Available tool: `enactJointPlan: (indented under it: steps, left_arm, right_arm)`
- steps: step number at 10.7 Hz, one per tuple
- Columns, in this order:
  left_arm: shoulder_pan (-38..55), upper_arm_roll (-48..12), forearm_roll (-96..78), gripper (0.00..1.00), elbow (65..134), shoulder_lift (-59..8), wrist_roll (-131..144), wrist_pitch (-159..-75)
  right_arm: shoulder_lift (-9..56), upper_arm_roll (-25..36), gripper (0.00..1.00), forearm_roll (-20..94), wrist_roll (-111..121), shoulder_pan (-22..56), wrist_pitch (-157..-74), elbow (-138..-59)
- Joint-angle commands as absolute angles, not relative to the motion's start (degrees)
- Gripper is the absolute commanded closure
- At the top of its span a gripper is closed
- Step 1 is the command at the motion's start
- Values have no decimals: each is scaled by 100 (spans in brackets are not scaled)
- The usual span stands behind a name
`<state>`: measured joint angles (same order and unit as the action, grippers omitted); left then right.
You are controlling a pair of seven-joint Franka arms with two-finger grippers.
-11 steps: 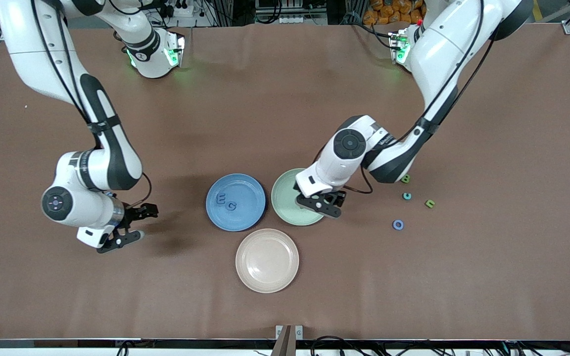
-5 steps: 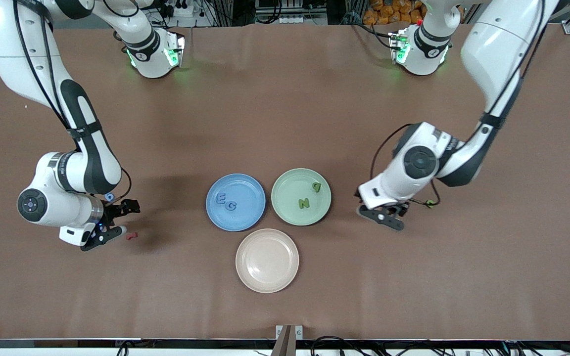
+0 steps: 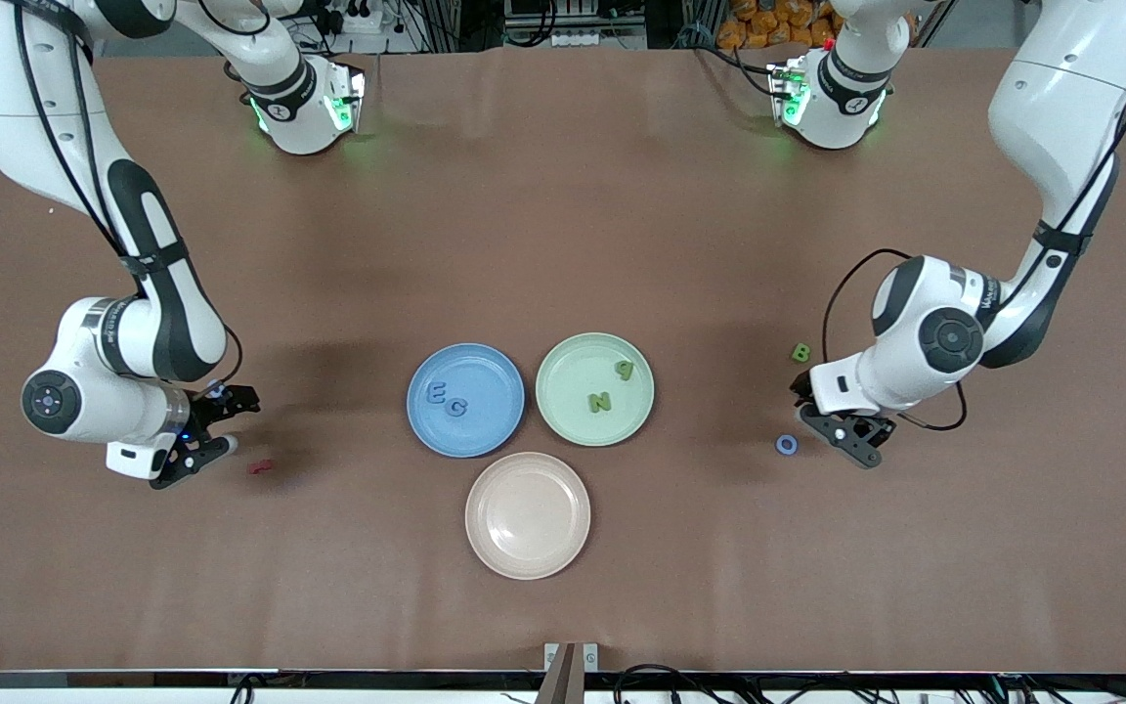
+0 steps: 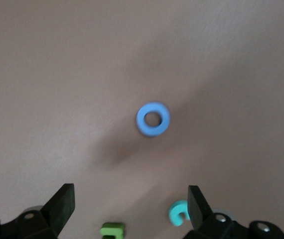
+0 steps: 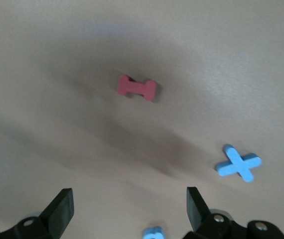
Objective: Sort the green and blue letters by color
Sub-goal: 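Grasp the green u with the left gripper while the right gripper grasps the blue g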
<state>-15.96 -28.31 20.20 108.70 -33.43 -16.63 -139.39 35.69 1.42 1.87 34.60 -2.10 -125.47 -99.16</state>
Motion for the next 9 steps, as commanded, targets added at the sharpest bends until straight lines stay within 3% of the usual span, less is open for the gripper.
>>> enactJointPlan:
  steps: [1,3,7,9]
  left_arm:
    - [-2308,-2935,2767,0,11844,-3129,-1916,-14936]
    - [-2610,-2988,2987,0,12233,-3164,-2039,-15512]
    - [-2646,-2988,3023,0,12331,-3146,-2039,-15513]
    - [-2646,-2980,3023,9,12331,-3146,-2048,-15495]
  right_arm:
    - [2631,70,0,-78,3700,-360,-13469,-11288]
    - [2400,70,0,-175,3866,-543,-13859,-11802]
    - [2487,62,0,-176,4588,-949,-14308,-12014]
    - [2496,53,0,-176,4527,-940,-14789,-12312]
